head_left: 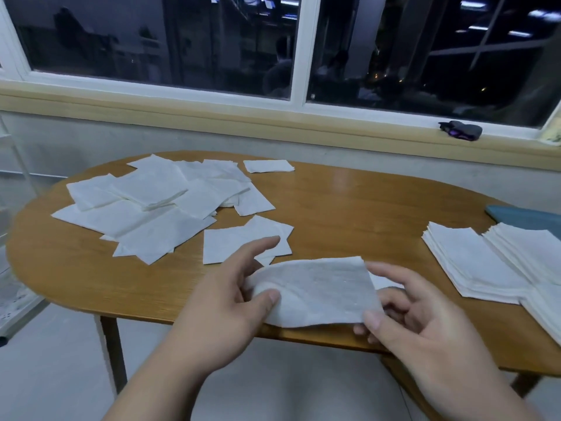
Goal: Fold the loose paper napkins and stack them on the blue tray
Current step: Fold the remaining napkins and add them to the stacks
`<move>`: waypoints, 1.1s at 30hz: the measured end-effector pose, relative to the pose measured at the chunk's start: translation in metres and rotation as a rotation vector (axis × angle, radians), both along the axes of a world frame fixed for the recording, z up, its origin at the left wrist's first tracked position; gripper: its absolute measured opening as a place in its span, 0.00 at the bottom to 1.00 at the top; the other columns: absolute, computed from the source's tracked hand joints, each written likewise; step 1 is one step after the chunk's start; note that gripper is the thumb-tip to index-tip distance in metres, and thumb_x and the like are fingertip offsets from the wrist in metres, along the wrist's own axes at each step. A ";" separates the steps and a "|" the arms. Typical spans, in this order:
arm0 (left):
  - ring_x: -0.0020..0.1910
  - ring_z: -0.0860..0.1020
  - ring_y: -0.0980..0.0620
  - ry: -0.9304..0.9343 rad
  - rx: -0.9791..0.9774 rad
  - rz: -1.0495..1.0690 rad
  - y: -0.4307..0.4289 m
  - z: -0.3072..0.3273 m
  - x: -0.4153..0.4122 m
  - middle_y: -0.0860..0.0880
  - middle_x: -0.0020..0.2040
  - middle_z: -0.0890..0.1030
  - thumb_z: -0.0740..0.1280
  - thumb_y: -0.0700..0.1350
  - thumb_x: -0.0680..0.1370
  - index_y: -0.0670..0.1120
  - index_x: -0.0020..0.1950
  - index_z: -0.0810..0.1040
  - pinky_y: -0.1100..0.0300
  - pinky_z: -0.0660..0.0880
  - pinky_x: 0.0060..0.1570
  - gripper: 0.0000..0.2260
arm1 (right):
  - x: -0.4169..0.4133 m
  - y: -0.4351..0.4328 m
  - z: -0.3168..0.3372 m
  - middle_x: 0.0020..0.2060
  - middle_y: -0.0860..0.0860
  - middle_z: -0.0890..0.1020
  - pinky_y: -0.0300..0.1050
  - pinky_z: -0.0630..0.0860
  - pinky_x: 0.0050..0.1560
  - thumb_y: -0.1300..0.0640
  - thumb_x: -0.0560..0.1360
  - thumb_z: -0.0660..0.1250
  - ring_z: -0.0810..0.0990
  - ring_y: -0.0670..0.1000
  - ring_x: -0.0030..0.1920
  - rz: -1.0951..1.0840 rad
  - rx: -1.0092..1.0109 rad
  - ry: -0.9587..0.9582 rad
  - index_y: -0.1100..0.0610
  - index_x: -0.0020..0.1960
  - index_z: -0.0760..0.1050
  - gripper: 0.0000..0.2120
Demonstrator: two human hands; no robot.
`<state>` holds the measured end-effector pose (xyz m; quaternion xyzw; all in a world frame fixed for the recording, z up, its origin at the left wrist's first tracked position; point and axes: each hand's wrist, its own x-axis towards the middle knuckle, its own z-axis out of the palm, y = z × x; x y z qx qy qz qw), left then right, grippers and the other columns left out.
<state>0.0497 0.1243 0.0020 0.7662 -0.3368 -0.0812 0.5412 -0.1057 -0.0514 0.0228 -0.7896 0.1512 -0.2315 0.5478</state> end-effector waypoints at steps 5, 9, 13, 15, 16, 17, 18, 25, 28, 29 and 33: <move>0.43 0.81 0.51 0.082 -0.127 0.005 -0.023 0.004 -0.013 0.56 0.46 0.81 0.70 0.51 0.70 0.73 0.60 0.73 0.56 0.77 0.48 0.23 | -0.005 -0.006 0.002 0.40 0.55 0.84 0.62 0.76 0.49 0.57 0.76 0.68 0.80 0.59 0.40 0.006 -0.141 0.006 0.20 0.62 0.63 0.33; 0.48 0.84 0.52 0.183 -0.202 0.054 -0.041 0.009 -0.019 0.54 0.49 0.85 0.71 0.45 0.76 0.72 0.63 0.71 0.46 0.79 0.55 0.25 | -0.006 -0.017 0.002 0.39 0.58 0.83 0.60 0.77 0.39 0.64 0.79 0.65 0.76 0.58 0.34 -0.039 -0.004 -0.075 0.21 0.66 0.62 0.38; 0.45 0.82 0.49 0.125 -0.118 0.099 -0.055 0.007 -0.024 0.50 0.46 0.84 0.70 0.51 0.76 0.77 0.65 0.66 0.47 0.79 0.52 0.26 | -0.009 -0.037 -0.003 0.35 0.57 0.80 0.44 0.75 0.32 0.65 0.80 0.63 0.72 0.53 0.29 -0.069 0.030 -0.119 0.21 0.67 0.63 0.37; 0.39 0.78 0.52 0.062 -0.061 0.104 -0.060 0.004 -0.024 0.49 0.40 0.79 0.69 0.53 0.76 0.77 0.64 0.68 0.59 0.75 0.42 0.24 | -0.010 -0.047 -0.007 0.33 0.54 0.79 0.40 0.74 0.31 0.65 0.80 0.62 0.73 0.51 0.29 -0.115 0.014 -0.112 0.26 0.63 0.73 0.31; 0.36 0.76 0.59 0.037 -0.044 0.095 -0.063 0.003 -0.026 0.52 0.35 0.76 0.69 0.53 0.77 0.76 0.63 0.71 0.69 0.71 0.37 0.21 | -0.010 -0.052 -0.009 0.32 0.50 0.79 0.38 0.74 0.30 0.65 0.80 0.62 0.74 0.49 0.28 -0.139 0.016 -0.100 0.31 0.58 0.79 0.27; 0.38 0.76 0.66 0.023 -0.027 0.077 -0.065 0.003 -0.027 0.60 0.33 0.76 0.69 0.52 0.77 0.74 0.60 0.74 0.74 0.68 0.37 0.17 | -0.010 -0.055 -0.010 0.30 0.44 0.80 0.36 0.73 0.30 0.65 0.80 0.62 0.74 0.47 0.27 -0.155 0.020 -0.083 0.37 0.54 0.84 0.23; 0.43 0.76 0.73 0.020 -0.009 0.056 -0.067 0.003 -0.028 0.68 0.36 0.78 0.69 0.51 0.78 0.72 0.57 0.78 0.78 0.67 0.41 0.15 | -0.010 -0.059 -0.012 0.30 0.42 0.81 0.35 0.72 0.29 0.65 0.80 0.62 0.75 0.46 0.27 -0.164 0.024 -0.066 0.41 0.50 0.85 0.20; 0.43 0.77 0.67 -0.024 0.051 0.034 -0.084 0.001 -0.031 0.67 0.40 0.81 0.71 0.46 0.76 0.62 0.45 0.84 0.77 0.66 0.39 0.09 | -0.009 -0.082 -0.018 0.37 0.54 0.84 0.51 0.75 0.33 0.60 0.79 0.65 0.78 0.57 0.33 -0.232 -0.017 -0.045 0.41 0.47 0.86 0.16; 0.48 0.76 0.70 -0.039 0.080 0.083 -0.092 0.001 -0.030 0.69 0.43 0.80 0.71 0.48 0.76 0.62 0.44 0.84 0.79 0.66 0.40 0.06 | -0.008 -0.089 -0.019 0.44 0.60 0.83 0.62 0.77 0.44 0.58 0.78 0.65 0.77 0.61 0.44 -0.230 -0.054 -0.007 0.41 0.47 0.85 0.14; 0.48 0.76 0.68 -0.047 0.090 0.087 -0.094 0.000 -0.030 0.67 0.43 0.81 0.71 0.49 0.76 0.61 0.45 0.84 0.79 0.66 0.40 0.06 | -0.008 -0.092 -0.019 0.45 0.59 0.83 0.58 0.77 0.48 0.57 0.78 0.65 0.77 0.59 0.48 -0.224 -0.077 0.010 0.40 0.46 0.84 0.14; 0.43 0.77 0.62 -0.086 0.155 0.095 -0.100 -0.005 -0.028 0.59 0.41 0.79 0.70 0.49 0.77 0.62 0.48 0.84 0.74 0.67 0.38 0.07 | -0.008 -0.098 -0.022 0.46 0.45 0.84 0.33 0.74 0.45 0.57 0.79 0.65 0.78 0.45 0.49 -0.212 -0.185 0.093 0.38 0.48 0.82 0.14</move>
